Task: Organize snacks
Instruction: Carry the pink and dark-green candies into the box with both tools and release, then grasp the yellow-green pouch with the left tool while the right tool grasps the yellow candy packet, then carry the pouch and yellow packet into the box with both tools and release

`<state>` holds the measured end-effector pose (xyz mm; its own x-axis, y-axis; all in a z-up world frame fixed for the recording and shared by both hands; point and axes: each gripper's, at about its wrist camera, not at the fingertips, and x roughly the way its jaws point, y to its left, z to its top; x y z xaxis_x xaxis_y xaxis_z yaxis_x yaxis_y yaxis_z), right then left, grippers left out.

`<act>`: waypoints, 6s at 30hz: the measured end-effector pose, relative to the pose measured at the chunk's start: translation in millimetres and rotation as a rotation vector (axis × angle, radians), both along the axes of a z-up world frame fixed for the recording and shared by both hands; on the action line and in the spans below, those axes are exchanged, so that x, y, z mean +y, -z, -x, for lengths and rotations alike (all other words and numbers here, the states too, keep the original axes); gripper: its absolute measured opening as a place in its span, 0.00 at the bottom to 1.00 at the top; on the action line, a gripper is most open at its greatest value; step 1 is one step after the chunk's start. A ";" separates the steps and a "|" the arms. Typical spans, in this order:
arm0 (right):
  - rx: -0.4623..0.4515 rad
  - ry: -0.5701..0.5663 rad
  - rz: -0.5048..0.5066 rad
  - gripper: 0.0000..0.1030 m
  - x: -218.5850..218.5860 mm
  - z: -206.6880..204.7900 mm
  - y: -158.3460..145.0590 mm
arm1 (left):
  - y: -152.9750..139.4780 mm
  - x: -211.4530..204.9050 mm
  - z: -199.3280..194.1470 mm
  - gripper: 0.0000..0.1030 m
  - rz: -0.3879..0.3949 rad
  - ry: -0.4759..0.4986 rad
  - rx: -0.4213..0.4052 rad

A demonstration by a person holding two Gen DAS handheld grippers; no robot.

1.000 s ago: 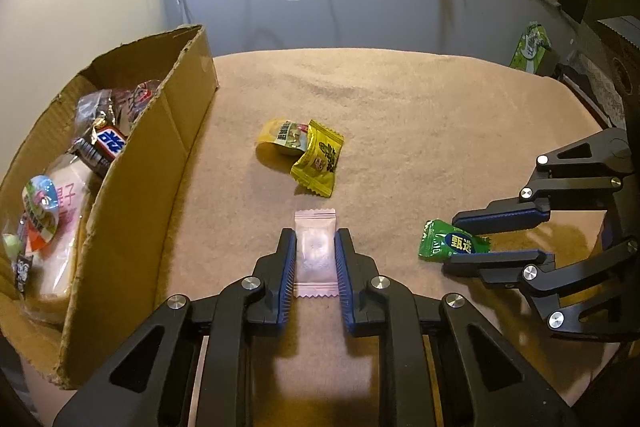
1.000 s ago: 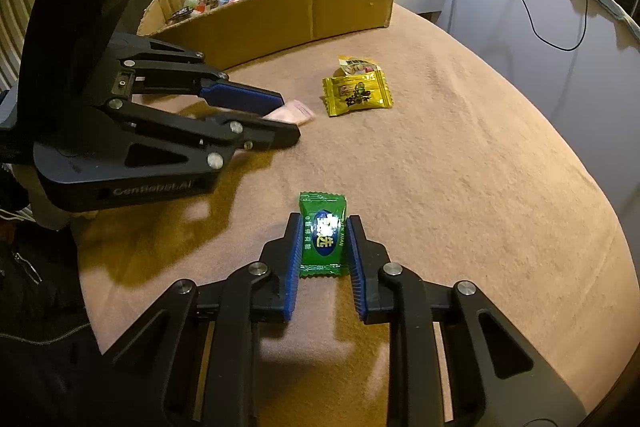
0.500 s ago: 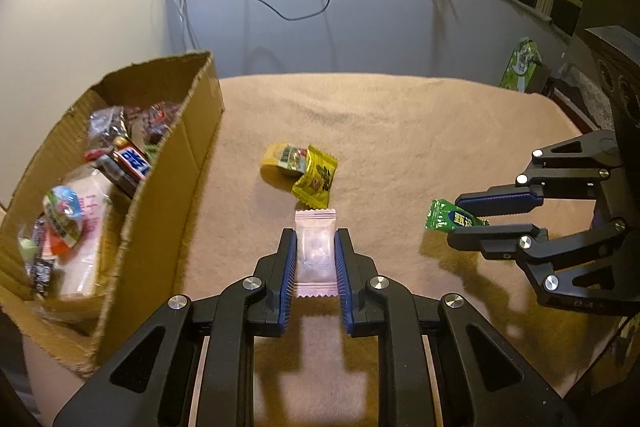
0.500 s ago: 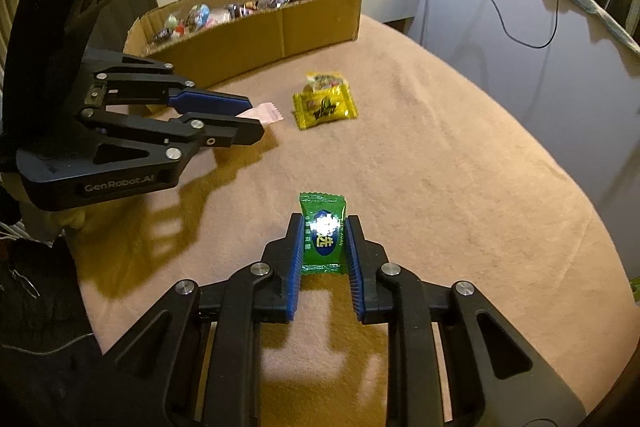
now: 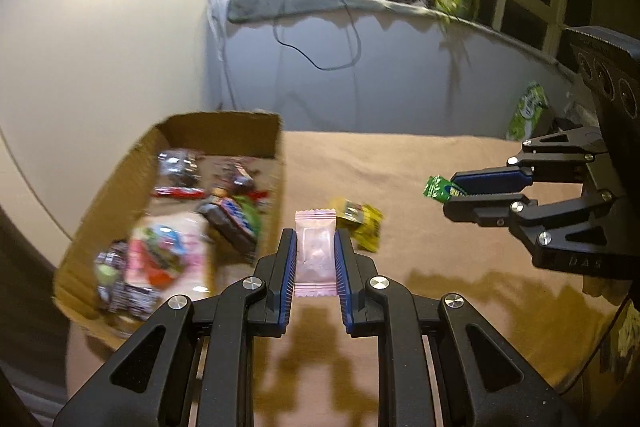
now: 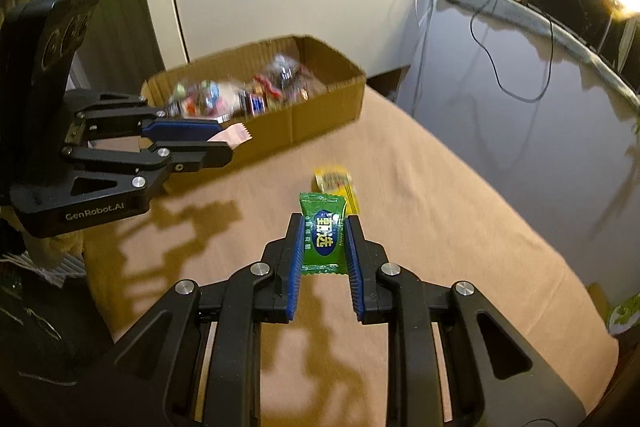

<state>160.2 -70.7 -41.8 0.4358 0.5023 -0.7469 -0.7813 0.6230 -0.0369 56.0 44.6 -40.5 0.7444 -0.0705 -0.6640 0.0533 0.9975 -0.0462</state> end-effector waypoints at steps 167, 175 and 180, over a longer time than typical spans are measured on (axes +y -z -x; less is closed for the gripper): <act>0.045 0.044 -0.042 0.14 34.6 -44.0 1.3 | -15.6 14.6 -9.1 0.31 -0.008 -0.035 -0.069; 0.049 0.017 -0.062 0.14 79.1 -57.3 -6.0 | -19.3 51.2 -7.2 0.31 -0.006 -0.082 -0.082; 0.058 -0.001 -0.068 0.14 101.6 -64.2 -6.5 | -17.4 68.1 -9.1 0.31 -0.001 -0.101 -0.078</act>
<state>224.4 31.0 -35.3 0.3923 0.5530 -0.7350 -0.7813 0.6221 0.0511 65.0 112.7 -23.1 0.7974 0.0077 -0.6034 -0.0438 0.9980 -0.0452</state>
